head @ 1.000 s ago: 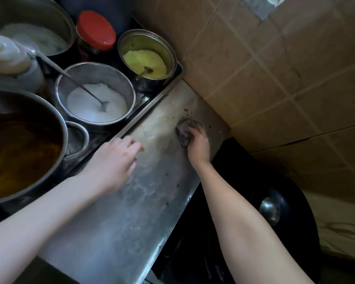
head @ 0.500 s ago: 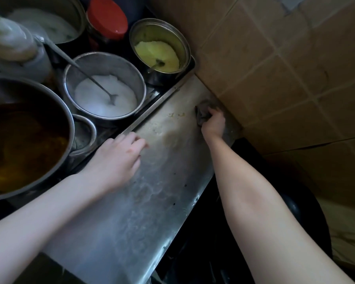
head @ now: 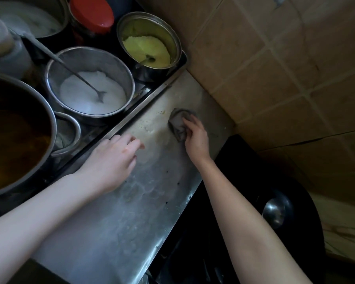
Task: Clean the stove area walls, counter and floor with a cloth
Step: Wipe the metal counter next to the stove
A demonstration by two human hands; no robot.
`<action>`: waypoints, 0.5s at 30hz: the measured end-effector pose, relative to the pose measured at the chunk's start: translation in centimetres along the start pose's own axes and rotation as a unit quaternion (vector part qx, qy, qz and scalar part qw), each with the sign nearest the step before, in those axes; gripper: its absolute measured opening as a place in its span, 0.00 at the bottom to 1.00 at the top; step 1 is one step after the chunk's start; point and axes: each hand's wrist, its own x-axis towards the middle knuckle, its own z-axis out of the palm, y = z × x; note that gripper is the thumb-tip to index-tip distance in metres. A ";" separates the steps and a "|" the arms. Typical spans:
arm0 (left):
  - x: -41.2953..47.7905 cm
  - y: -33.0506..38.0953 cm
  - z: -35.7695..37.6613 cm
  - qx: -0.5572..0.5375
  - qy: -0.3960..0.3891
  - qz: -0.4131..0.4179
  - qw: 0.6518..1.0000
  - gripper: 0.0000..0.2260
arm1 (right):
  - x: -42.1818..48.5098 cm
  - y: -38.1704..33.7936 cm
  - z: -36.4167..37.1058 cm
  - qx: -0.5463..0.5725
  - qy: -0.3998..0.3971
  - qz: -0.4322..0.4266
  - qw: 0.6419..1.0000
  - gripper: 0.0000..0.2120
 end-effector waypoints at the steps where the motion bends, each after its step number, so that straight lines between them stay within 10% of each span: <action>1: 0.0 0.0 0.0 0.002 0.001 0.004 1.000 0.13 | 0.7 0.2 -0.3 0.009 0.014 0.028 0.999 0.17; 9: -1.0 -0.6 -0.3 0.003 0.010 -0.003 1.000 0.13 | 8.7 -0.9 -0.6 0.022 0.054 0.172 0.983 0.21; 15: -2.0 -0.8 -0.6 0.004 0.010 -0.013 1.000 0.13 | 6.5 -4.2 1.4 0.020 -0.015 0.065 0.998 0.20</action>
